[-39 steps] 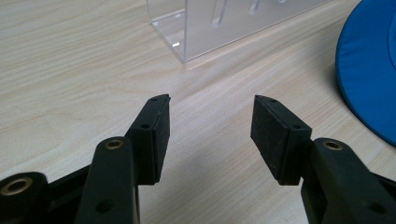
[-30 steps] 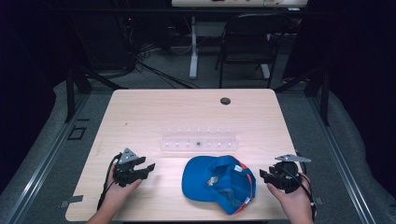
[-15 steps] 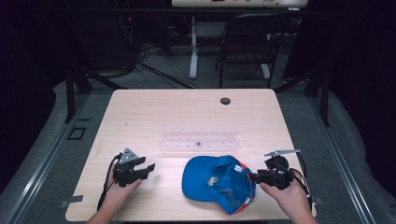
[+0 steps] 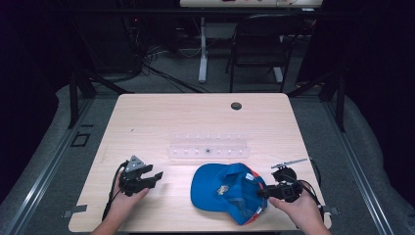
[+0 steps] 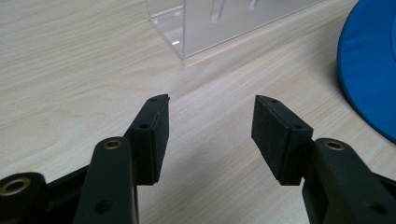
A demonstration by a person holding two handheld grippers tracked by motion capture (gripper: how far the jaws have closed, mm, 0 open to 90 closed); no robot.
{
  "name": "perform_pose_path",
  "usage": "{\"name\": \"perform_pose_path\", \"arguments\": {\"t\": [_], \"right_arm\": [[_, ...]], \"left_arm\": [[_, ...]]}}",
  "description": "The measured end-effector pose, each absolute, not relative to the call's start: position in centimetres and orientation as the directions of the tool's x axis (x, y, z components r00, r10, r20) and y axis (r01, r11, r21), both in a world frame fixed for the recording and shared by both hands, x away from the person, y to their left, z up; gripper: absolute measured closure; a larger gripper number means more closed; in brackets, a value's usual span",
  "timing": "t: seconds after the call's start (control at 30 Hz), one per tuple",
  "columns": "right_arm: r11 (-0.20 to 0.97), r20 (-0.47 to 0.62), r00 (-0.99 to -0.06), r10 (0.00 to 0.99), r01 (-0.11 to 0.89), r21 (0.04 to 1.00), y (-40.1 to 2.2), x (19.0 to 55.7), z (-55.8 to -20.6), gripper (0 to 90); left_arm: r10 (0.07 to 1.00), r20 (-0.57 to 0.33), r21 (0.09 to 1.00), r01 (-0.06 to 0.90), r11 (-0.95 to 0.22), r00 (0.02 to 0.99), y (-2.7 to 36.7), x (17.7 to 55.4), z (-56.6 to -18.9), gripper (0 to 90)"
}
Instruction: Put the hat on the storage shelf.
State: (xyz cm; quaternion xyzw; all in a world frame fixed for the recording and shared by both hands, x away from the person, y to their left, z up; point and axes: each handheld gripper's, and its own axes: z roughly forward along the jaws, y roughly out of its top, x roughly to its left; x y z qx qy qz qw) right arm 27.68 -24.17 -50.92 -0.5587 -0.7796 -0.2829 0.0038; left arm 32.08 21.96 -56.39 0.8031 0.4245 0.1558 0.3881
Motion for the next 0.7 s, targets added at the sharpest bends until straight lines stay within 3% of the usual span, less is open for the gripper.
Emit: {"name": "perform_pose_path", "arguments": {"t": [0.23,0.7], "right_arm": [[0.201,0.377,-0.349,0.858,0.903,0.380,-24.21,27.84,-52.04,58.2],[0.162,0.455,-0.327,0.828,0.917,0.363,-24.33,28.01,-51.78,62.6]], "left_arm": [[0.804,-0.076,0.757,0.558,-0.338,0.590,21.95,32.08,-56.41,47.0],[0.805,-0.073,0.758,0.557,-0.339,0.589,21.96,32.08,-56.41,47.0]]}}
